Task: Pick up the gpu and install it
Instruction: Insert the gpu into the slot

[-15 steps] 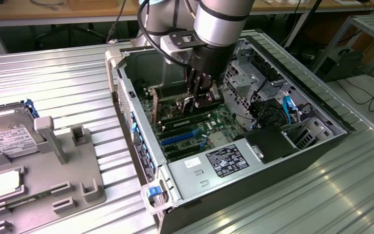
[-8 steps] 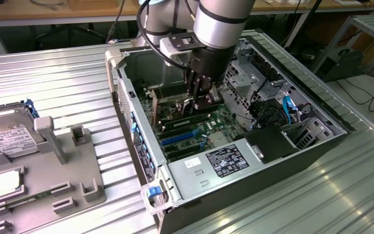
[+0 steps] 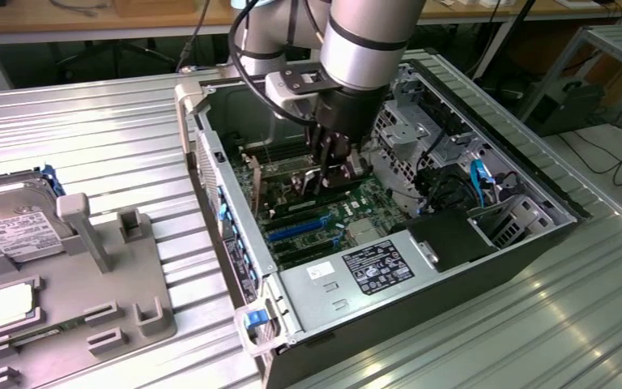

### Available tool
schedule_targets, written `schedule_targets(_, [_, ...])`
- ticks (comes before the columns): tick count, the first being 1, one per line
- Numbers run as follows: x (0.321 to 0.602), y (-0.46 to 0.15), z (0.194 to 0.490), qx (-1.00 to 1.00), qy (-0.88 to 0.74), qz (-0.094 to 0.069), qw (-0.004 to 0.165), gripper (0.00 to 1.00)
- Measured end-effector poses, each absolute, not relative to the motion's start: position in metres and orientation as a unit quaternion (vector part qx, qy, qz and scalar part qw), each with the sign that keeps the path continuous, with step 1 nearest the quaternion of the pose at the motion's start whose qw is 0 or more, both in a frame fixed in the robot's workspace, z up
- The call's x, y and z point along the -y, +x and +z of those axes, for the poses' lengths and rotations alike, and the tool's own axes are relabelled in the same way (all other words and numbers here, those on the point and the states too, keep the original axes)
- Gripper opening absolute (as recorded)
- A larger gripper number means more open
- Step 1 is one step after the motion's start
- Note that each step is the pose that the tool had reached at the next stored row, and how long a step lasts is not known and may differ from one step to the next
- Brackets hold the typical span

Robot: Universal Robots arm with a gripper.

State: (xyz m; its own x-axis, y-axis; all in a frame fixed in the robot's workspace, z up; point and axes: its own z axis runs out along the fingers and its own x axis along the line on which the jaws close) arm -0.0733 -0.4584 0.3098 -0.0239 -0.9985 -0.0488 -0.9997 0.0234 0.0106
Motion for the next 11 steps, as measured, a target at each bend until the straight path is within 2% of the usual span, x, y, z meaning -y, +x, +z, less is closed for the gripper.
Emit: schedule_targets(11, [0.4619, -0.0767, 0.3028, -0.715, -0.698, 0.021, 0.014, 0.28])
